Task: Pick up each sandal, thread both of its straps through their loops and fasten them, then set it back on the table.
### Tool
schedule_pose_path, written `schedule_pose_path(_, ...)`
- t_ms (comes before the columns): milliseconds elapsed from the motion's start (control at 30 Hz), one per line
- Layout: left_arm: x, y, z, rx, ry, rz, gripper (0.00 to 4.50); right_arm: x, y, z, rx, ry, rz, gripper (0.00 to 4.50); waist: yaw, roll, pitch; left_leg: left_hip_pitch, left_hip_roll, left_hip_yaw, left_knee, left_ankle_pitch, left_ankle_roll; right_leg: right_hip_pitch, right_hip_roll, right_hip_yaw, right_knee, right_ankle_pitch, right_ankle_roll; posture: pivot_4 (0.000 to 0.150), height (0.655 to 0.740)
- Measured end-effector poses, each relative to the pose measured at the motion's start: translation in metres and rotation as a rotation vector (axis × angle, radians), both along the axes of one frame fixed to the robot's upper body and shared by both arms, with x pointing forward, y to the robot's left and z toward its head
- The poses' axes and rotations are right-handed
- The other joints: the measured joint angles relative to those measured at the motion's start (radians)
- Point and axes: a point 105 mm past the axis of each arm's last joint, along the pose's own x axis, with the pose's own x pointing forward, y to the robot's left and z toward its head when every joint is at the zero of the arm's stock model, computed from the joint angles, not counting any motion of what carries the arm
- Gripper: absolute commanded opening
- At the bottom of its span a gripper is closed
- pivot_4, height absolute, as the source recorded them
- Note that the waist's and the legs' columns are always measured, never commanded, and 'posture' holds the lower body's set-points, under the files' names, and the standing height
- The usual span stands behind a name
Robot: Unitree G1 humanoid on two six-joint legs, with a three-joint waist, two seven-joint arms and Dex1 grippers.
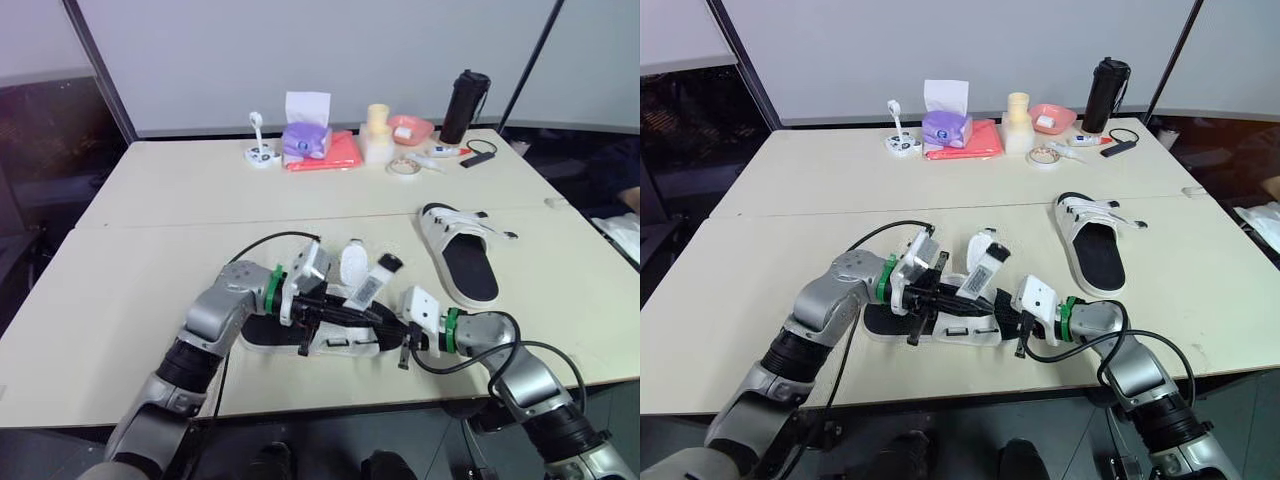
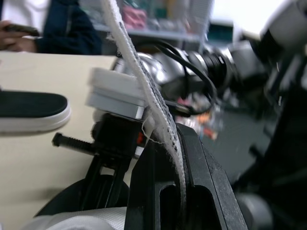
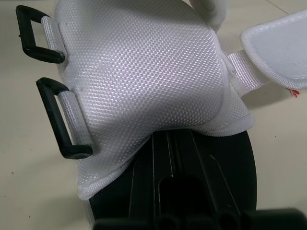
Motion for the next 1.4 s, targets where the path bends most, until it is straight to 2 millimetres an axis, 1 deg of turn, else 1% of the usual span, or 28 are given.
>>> schedule_pose_path(167,-0.017,0.007,-0.028,0.109,-0.134,-0.093,0.06,-0.001,0.001,0.001,-0.005,0.004,0.019,0.0,-0.001,0.001,-0.001,0.0,0.001,0.0,0.0,-0.002,0.003,0.0,0.0,0.0,-0.002,0.0,0.0,0.15,0.7344)
schedule_pose_path(267,-0.021,0.012,-0.034,0.155,-0.249,-0.142,0.06,-0.001,0.001,0.0,-0.006,0.005,0.02,0.0,-0.001,0.001,-0.001,0.0,0.001,0.0,0.0,-0.003,0.003,0.0,0.0,0.0,-0.002,0.0,0.0,0.15,0.7344)
schedule_pose_path(300,-0.021,0.012,-0.035,0.157,-0.26,-0.145,0.45,-0.001,0.001,0.0,-0.007,0.006,0.02,0.0,0.0,0.001,-0.001,0.0,0.001,0.0,0.0,-0.003,0.003,0.0,0.0,0.0,-0.002,0.0,0.0,0.15,0.7344)
schedule_pose_path(333,-0.023,0.012,-0.036,0.158,-0.311,-0.159,1.11,-0.001,0.001,0.0,-0.008,0.005,0.022,0.0,0.0,0.001,-0.001,0.0,0.001,0.0,0.0,-0.003,0.003,0.0,0.0,0.0,-0.003,0.0,0.0,0.15,0.7344)
schedule_pose_path(367,-0.023,0.011,-0.037,0.15,-0.335,-0.162,1.32,-0.001,0.001,0.0,-0.01,0.004,0.024,0.0,-0.001,0.001,-0.001,0.0,0.002,0.0,0.0,-0.003,0.003,0.0,0.0,0.0,-0.003,0.0,0.0,0.15,0.7344)
schedule_pose_path(467,-0.022,0.011,-0.038,0.147,-0.367,-0.155,2.56,-0.001,0.001,0.0,-0.017,0.0,0.03,0.0,-0.001,0.001,-0.001,0.0,0.002,0.0,0.0,-0.003,0.003,0.0,0.0,0.0,-0.003,0.0,0.0,0.15,0.7344)
schedule_pose_path(500,-0.022,0.011,-0.038,0.143,-0.372,-0.152,3.16,0.0,0.001,0.0,-0.019,0.0,0.035,0.0,-0.001,0.001,-0.001,0.0,0.002,0.0,0.0,-0.003,0.003,0.0,0.0,0.0,-0.003,0.0,0.0,0.15,0.7344)
schedule_pose_path(567,-0.023,0.012,-0.039,0.14,-0.369,-0.149,4.21,0.0,0.001,0.0,-0.023,-0.001,0.045,0.0,-0.002,0.001,-0.001,0.0,0.002,0.0,0.0,-0.003,0.003,0.0,0.0,0.0,-0.003,0.0,0.0,0.15,0.7344)
schedule_pose_path(600,-0.024,0.013,-0.039,0.139,-0.37,-0.149,4.44,0.0,0.002,0.001,-0.027,-0.004,0.05,0.0,-0.002,0.001,-0.001,0.0,0.002,0.0,0.0,-0.003,0.003,0.0,0.0,0.0,-0.003,0.0,0.0,0.15,0.7344)
schedule_pose_path(667,-0.026,0.014,-0.035,0.124,-0.369,-0.138,4.44,0.001,0.002,0.001,-0.032,-0.003,0.061,0.0,-0.003,0.001,-0.001,0.0,0.002,0.0,0.0,-0.003,0.003,0.0,0.001,0.0,-0.003,0.0,0.0,0.15,0.7344)
schedule_pose_path(767,-0.019,0.02,-0.018,0.076,-0.33,-0.054,4.44,0.002,0.002,0.001,-0.035,-0.003,0.07,0.0,-0.002,0.001,-0.001,0.001,0.003,0.0,0.0,-0.003,0.003,0.0,0.001,0.0,-0.003,0.0,0.0,0.15,0.7344)
schedule_pose_path(900,-0.004,0.039,0.004,0.055,-0.269,0.083,4.44,0.003,0.003,0.0,-0.04,-0.005,0.089,0.0,-0.004,0.001,-0.001,0.003,0.003,0.0,0.0,-0.003,0.003,0.0,0.001,0.0,-0.003,0.0,0.0,0.15,0.7344)
schedule_pose_path(1000,0.001,0.054,0.007,0.095,-0.193,0.149,4.44,0.004,0.003,0.0,-0.044,-0.004,0.103,0.0,-0.006,0.001,-0.001,0.003,0.003,0.0,0.0,-0.003,0.003,0.0,0.001,0.0,-0.003,0.0,0.0,0.15,0.7344)
schedule_pose_path(1067,0.001,0.062,0.004,0.13,-0.082,0.193,4.44,0.005,0.004,0.0,-0.048,-0.003,0.113,0.0,-0.007,0.001,-0.001,0.004,0.004,0.0,0.0,-0.003,0.003,0.0,0.002,0.0,-0.003,0.0,0.0,0.15,0.7344)
schedule_pose_path(1100,0.002,0.064,0.002,0.126,0.002,0.228,4.44,0.006,0.004,0.0,-0.049,-0.003,0.117,0.0,-0.006,0.001,-0.001,0.004,0.004,0.0,0.0,-0.003,0.003,0.0,0.002,0.0,-0.003,0.0,0.0,0.15,0.7344)
schedule_pose_path(1167,0.005,0.06,-0.001,0.105,0.162,0.297,4.44,0.007,0.003,0.0,-0.052,-0.004,0.124,0.0,-0.005,-0.001,-0.001,0.004,0.004,-0.001,0.0,-0.003,0.003,0.001,0.002,0.0,-0.003,0.0,0.0,0.15,0.7344)
schedule_pose_path(1233,0.006,0.051,-0.004,0.089,0.298,0.346,4.44,0.008,0.004,0.0,-0.056,-0.002,0.132,0.0,-0.006,-0.002,-0.002,0.005,0.004,-0.001,0.0,-0.003,0.003,0.001,0.002,0.0,-0.003,0.0,0.0,0.15,0.7344)
schedule_pose_path(1300,0.005,0.04,-0.004,0.075,0.341,0.367,4.44,0.008,0.005,0.0,-0.057,-0.005,0.139,0.0,-0.007,-0.002,-0.002,0.005,0.005,0.0,0.0,-0.003,0.003,0.001,0.002,0.0,-0.003,0.0,0.0,0.15,0.7344)
schedule_pose_path(1400,0.006,0.029,0.001,0.044,0.303,0.388,4.44,0.009,0.005,0.0,-0.058,-0.006,0.145,0.0,-0.007,-0.002,-0.002,0.005,0.005,0.001,0.0,-0.003,0.003,0.001,0.002,0.0,-0.003,0.0,0.0,0.15,0.7344)
